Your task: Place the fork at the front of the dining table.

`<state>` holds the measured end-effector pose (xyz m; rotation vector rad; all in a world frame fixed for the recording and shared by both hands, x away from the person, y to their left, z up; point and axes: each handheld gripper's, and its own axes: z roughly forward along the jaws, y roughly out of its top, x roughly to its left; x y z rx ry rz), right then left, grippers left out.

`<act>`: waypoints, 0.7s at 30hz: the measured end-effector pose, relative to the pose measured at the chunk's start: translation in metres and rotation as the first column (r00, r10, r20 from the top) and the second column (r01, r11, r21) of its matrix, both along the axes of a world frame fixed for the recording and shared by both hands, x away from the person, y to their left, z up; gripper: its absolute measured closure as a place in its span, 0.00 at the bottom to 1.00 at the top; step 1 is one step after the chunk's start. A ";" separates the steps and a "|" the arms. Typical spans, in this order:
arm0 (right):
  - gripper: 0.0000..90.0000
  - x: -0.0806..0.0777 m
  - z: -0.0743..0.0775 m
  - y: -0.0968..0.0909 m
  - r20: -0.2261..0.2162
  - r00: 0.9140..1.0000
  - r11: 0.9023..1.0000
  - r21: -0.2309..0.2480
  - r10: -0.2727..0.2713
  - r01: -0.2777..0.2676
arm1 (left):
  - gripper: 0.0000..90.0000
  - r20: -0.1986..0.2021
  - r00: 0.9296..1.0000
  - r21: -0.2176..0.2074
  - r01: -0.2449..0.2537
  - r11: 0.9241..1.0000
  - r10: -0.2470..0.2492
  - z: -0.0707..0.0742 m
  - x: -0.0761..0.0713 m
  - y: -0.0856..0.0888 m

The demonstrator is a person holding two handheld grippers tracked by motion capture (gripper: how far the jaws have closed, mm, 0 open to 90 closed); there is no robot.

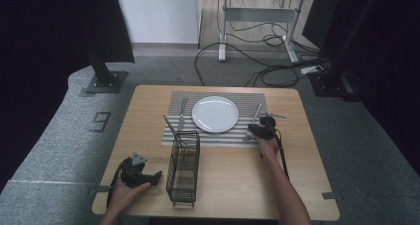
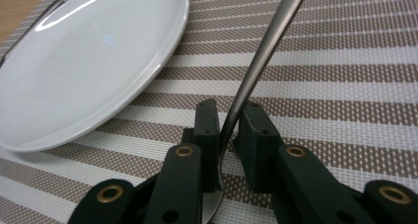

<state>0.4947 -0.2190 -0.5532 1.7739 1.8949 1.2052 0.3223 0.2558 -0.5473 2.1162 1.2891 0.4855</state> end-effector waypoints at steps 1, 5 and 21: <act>0.86 0.000 0.000 0.000 -0.003 1.000 1.000 0.009 -0.003 0.003 | 0.02 0.000 1.000 0.000 0.000 1.000 0.000 0.000 0.000 0.000; 0.87 0.001 0.001 0.002 0.000 1.000 1.000 -0.030 -0.004 0.004 | 0.02 0.000 1.000 0.000 0.001 1.000 -0.001 0.000 0.000 0.000; 0.68 -0.006 0.012 -0.004 0.048 0.999 0.998 -0.062 0.025 -0.022 | 0.02 0.000 1.000 0.000 0.004 1.000 -0.004 0.000 -0.001 0.000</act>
